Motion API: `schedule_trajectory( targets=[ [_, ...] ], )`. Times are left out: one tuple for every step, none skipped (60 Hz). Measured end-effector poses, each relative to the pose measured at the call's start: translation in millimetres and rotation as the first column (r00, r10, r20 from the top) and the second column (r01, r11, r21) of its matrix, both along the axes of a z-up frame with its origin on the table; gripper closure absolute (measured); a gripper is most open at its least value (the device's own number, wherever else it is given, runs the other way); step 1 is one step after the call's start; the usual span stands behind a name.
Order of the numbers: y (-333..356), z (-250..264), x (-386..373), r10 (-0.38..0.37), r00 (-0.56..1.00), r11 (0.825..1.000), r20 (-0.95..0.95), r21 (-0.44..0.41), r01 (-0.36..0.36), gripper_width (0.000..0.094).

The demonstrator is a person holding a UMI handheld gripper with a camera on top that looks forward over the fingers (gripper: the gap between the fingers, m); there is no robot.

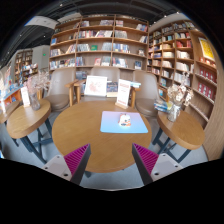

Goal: Arrange mouse

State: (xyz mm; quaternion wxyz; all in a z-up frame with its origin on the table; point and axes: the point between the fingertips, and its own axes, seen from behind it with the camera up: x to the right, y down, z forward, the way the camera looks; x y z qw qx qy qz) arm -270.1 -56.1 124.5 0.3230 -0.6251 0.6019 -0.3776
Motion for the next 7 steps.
schedule_trajectory(
  targets=[
    [1.3, -0.1, -0.8, 0.002, 1.0, 1.0, 0.0, 0.005, -0.002, 0.0081],
    [2.4, 0.4, -1.5, 0.003, 1.0, 1.0, 0.003, 0.012, -0.003, 0.0079],
    [3.5, 1.8, -1.6, 0.002, 1.0, 1.0, 0.009, 0.018, -0.002, 0.0079],
    [4.8, 2.7, -2.0, 0.001, 1.0, 1.0, 0.014, 0.024, -0.001, 0.0079],
    [5.9, 3.2, -2.5, 0.0, 1.0, 1.0, 0.015, 0.027, -0.001, 0.0079],
    [6.8, 1.5, -1.3, 0.0, 1.0, 1.0, 0.016, 0.029, -0.001, 0.0079],
    [6.8, 1.6, -3.4, 0.002, 1.0, 1.0, 0.013, 0.027, -0.003, 0.0081]
  ],
)
